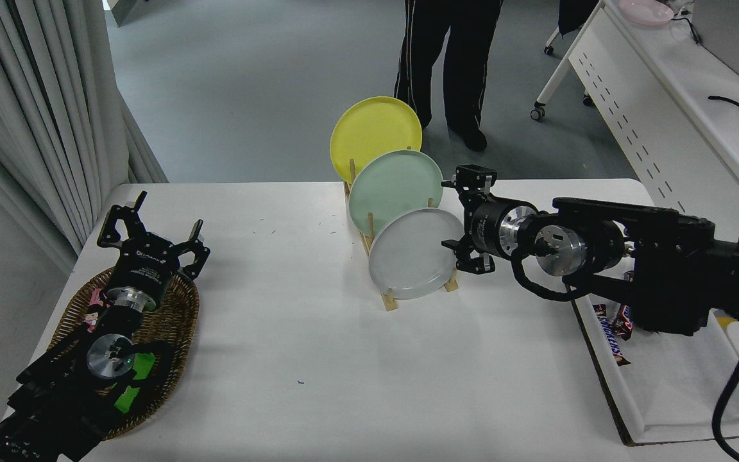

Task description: Place the plate on the table

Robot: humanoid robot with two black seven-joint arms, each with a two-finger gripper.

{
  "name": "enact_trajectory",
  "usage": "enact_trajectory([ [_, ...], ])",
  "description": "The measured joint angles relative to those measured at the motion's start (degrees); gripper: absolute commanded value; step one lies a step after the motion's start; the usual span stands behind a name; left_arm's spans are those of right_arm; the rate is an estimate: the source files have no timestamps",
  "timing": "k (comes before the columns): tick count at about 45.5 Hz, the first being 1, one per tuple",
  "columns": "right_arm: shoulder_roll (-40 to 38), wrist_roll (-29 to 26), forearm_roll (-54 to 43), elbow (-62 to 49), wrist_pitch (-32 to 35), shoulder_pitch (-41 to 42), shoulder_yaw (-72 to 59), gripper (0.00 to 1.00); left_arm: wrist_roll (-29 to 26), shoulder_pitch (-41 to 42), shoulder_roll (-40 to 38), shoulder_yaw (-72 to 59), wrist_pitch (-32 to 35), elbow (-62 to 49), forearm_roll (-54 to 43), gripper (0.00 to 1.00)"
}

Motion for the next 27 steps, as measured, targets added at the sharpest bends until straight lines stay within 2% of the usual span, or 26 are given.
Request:
enact_trajectory([
  [27, 4.3, -6.5, -2.8, -4.2, 0.4, -0.9, 0.1, 1.00, 0.0, 0.0, 0.0, 0.0, 0.0, 0.0, 0.0, 1.00],
])
